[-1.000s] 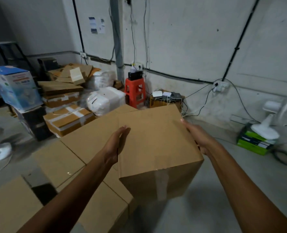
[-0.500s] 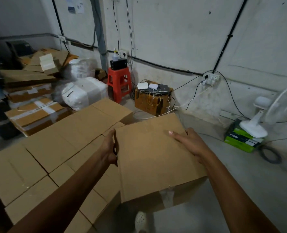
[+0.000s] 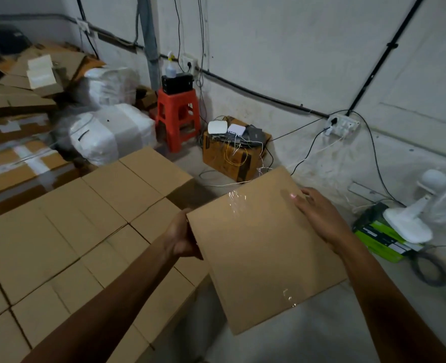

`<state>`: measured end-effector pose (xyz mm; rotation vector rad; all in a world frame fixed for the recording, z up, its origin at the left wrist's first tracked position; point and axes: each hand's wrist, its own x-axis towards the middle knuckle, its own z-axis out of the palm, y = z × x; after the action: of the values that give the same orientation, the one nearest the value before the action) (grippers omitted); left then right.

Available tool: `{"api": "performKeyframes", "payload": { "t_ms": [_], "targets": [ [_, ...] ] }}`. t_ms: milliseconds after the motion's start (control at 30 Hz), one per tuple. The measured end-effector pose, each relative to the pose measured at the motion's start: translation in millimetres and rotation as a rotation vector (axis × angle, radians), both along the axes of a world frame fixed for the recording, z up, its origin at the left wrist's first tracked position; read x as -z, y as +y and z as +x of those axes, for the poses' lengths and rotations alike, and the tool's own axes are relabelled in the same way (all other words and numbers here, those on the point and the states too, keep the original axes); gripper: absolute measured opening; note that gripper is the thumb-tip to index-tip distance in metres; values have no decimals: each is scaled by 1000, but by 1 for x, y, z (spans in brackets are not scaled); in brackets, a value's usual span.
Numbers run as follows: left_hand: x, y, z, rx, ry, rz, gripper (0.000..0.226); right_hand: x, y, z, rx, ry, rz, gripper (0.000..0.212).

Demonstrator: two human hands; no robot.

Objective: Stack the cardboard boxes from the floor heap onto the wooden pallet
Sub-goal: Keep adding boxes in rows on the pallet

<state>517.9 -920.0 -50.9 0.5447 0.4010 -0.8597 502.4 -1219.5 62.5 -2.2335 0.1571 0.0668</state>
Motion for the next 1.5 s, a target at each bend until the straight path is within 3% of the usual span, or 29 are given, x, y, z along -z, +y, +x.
{"api": "performKeyframes", "payload": {
  "t_ms": [133, 200, 300, 333, 433, 500, 567, 733, 1000, 1167, 1267, 1367, 1500],
  "targets": [
    [9, -43, 44, -138, -65, 28, 20, 9, -26, 66, -33, -9, -57, 55],
    [15, -64, 64, -204, -77, 38, 13, 16, -42, 98, -19, 22, 13, 60],
    [20, -96, 94, -328, -99, 159, 23, 31, -77, 152, 37, 155, 150, 101],
    [21, -108, 105, -365, -107, 207, 29, 37, -90, 171, 35, 194, 205, 105],
    [21, -146, 134, -467, -144, 318, 31, 54, -126, 226, 19, 329, 401, 80],
    [23, -169, 149, -499, -197, 387, 47, 61, -146, 254, 32, 444, 488, 78],
    [28, -189, 163, -537, -217, 409, 55, 64, -163, 278, 55, 536, 450, 76],
    [28, -226, 189, -676, -165, 425, 49, 71, -176, 342, 27, 494, 332, 40],
    [58, -238, 225, -863, 40, 420, 47, 127, -153, 420, -142, 602, 199, 43],
    [100, -230, 260, -933, 162, 468, 32, 171, -124, 455, -171, 676, 164, 43],
    [128, -226, 273, -994, 224, 444, 42, 198, -111, 472, -166, 734, 173, 52],
    [153, -222, 280, -1038, 272, 445, 46, 227, -99, 485, -210, 752, 169, 46],
    [190, -223, 289, -1095, 358, 530, 37, 273, -87, 497, -271, 740, 129, 46]
  ]
}}
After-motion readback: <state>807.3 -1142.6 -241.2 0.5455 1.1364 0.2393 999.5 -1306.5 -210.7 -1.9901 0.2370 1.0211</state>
